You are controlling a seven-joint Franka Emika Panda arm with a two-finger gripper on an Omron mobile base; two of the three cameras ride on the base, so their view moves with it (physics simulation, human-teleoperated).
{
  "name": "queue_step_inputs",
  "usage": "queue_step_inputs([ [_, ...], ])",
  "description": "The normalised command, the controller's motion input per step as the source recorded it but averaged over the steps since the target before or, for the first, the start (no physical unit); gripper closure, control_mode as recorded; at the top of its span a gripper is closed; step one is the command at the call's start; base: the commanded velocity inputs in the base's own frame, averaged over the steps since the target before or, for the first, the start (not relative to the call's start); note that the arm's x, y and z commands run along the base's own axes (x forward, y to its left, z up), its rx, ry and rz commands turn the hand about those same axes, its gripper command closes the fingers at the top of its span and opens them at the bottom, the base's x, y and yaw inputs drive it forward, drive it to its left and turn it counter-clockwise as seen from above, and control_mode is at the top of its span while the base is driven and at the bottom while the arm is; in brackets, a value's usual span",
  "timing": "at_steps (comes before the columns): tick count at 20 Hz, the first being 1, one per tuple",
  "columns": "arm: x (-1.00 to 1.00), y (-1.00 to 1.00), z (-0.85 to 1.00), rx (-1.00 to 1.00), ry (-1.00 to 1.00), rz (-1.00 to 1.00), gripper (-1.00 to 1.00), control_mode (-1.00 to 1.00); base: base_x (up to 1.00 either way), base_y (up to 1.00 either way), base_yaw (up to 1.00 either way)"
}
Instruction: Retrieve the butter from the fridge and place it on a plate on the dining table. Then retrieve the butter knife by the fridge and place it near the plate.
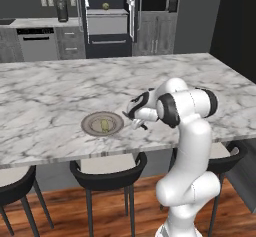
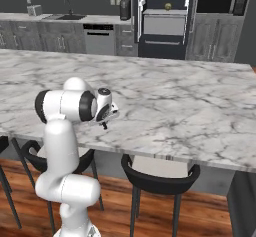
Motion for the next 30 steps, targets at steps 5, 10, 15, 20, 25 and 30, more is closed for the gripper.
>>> queue_step_inputs([
  [5,0.05,0.21,-0.20,0.00,0.09,0.00,1.00,-1.00,0.00,0.00,0.00],
  [10,0.00,0.17,-0.07,0.00,0.02,0.00,1.00,-1.00,0.00,0.00,0.00],
  [15,0.03,0.00,-0.06,0.00,0.00,0.00,1.00,-1.00,0.00,0.00,0.00],
  [20,0.00,0.03,-0.14,0.00,0.00,0.00,-1.00,-1.00,0.00,0.00,0.00],
  [25,0.00,0.01,-0.04,0.00,0.00,0.00,-1.00,-1.00,0.00,0.00,0.00],
  [30,0.00,0.00,0.00,0.00,0.00,0.00,-1.00,-1.00,0.00,0.00,0.00],
])
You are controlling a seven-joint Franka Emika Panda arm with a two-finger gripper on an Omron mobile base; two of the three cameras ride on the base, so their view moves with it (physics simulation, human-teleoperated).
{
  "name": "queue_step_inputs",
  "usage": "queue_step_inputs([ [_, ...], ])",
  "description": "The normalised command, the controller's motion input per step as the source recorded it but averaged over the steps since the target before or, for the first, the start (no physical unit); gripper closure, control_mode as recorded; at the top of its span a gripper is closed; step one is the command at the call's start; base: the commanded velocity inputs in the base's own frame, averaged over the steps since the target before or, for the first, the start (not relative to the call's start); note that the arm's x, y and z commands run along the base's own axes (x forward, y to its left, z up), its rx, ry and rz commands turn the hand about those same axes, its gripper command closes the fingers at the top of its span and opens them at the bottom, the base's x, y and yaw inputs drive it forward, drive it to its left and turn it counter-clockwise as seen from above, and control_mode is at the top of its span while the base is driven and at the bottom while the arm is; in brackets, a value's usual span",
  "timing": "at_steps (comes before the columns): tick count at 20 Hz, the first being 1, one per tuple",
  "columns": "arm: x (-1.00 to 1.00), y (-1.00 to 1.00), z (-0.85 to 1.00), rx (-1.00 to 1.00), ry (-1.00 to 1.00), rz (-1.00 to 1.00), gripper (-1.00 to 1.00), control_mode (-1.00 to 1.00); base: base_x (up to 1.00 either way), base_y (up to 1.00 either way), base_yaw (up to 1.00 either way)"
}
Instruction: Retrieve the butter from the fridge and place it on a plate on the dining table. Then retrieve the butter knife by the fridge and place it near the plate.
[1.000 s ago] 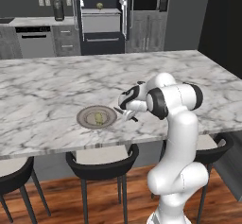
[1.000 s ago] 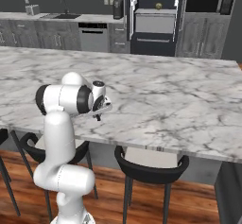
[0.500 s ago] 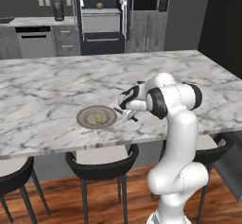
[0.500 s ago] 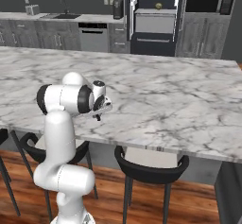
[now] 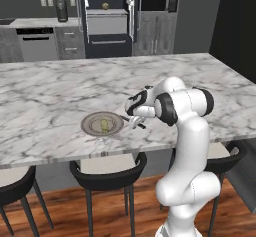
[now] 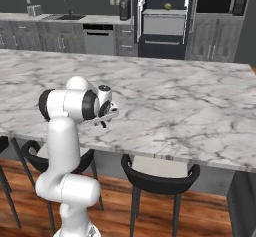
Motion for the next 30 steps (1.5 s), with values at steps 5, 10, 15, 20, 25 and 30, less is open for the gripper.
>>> queue_step_inputs([
  [5,-0.18,-0.02,0.33,-0.02,0.02,0.00,-1.00,-1.00,0.00,0.00,0.00],
  [10,-0.82,-0.06,0.90,-0.01,0.02,-0.07,-1.00,-1.00,0.00,0.00,0.00],
  [15,-1.00,0.00,0.97,0.06,0.02,-0.31,-1.00,-1.00,0.00,0.00,0.00],
  [20,-1.00,0.10,0.75,0.04,-0.02,-0.36,-1.00,-1.00,0.00,0.00,0.00],
  [25,-0.71,0.33,0.37,-0.31,0.03,-0.26,-1.00,-1.00,0.00,0.00,0.00],
  [30,-0.42,0.17,0.45,-0.28,0.12,-0.17,-1.00,-1.00,0.00,0.00,0.00],
])
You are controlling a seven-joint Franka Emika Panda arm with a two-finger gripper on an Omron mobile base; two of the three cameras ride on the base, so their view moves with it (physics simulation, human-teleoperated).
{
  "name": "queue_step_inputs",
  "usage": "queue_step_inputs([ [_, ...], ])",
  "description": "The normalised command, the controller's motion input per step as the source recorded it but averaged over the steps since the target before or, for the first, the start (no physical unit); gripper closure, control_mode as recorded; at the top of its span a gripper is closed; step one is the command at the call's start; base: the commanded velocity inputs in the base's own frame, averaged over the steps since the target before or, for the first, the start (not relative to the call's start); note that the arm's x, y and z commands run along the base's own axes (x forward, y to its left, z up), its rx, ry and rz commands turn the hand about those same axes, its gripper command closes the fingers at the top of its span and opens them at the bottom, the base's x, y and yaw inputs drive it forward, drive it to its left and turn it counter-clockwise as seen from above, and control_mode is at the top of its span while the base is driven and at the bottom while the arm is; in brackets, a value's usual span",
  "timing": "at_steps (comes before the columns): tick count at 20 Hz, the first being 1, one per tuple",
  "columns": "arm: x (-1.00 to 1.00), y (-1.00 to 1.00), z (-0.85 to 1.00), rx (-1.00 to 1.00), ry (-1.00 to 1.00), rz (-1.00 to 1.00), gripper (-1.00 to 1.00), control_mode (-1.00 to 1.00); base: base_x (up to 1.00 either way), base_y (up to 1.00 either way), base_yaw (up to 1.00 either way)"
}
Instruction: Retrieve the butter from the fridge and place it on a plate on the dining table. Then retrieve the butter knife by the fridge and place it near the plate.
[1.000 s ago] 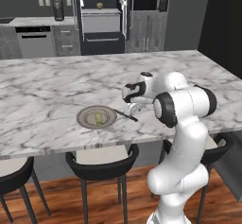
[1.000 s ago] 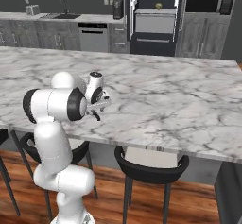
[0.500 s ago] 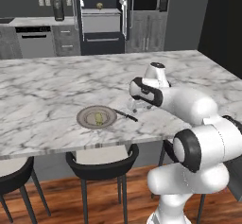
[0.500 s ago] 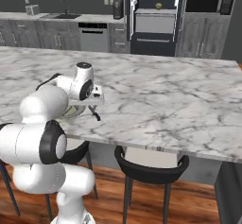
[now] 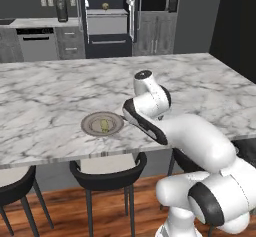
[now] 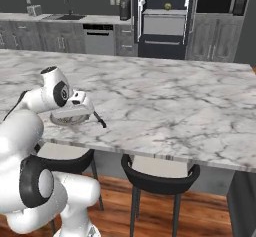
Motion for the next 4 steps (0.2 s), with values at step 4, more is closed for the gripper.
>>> queue_step_inputs([
  [4,-0.16,-0.32,0.26,0.21,-0.01,-0.01,-1.00,-1.00,0.00,0.00,0.00],
])
